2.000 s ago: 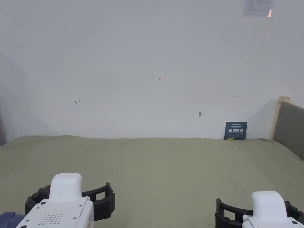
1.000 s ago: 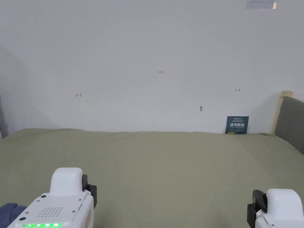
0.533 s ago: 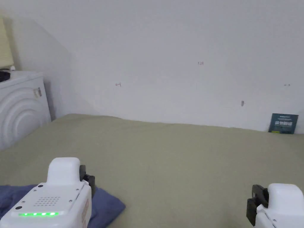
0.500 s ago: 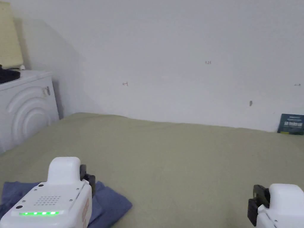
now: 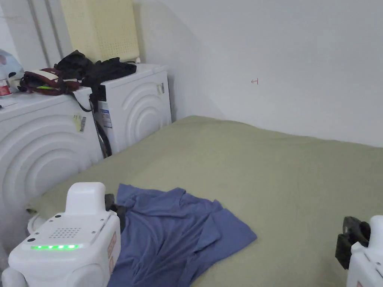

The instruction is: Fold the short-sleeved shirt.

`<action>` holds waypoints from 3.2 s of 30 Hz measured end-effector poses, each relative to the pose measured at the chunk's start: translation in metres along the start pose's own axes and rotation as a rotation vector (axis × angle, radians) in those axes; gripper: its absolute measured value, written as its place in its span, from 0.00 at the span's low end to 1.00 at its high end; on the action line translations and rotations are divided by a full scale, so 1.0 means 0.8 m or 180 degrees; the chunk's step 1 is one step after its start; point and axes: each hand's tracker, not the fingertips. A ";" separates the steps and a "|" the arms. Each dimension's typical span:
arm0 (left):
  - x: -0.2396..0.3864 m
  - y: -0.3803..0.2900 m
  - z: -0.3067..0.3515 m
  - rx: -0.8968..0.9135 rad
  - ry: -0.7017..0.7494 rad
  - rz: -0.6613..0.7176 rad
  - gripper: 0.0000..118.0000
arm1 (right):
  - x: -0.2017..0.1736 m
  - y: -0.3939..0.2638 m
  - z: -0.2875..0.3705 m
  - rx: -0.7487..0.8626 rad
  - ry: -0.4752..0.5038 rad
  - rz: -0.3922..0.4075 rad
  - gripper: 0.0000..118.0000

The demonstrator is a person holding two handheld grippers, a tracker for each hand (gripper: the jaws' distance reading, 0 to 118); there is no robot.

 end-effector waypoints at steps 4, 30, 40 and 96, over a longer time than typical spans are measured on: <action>0.004 -0.007 -0.018 -0.0103 -0.0069 -0.0028 0.00 | -0.003 -0.009 -0.008 -0.0076 0.0047 0.0016 0.00; 0.151 -0.159 -0.284 -0.2574 -0.1183 -0.0398 0.96 | 0.006 -0.132 -0.069 -0.1157 0.0009 0.0118 0.00; 0.158 -0.175 -0.295 -0.2470 -0.1011 -0.0730 0.82 | 0.022 -0.146 -0.072 -0.1313 -0.0026 0.0005 0.00; 0.881 -0.189 -0.120 -0.3130 -0.3292 -0.0855 0.03 | 0.306 -0.164 0.068 -0.1396 -0.1397 -0.0475 0.00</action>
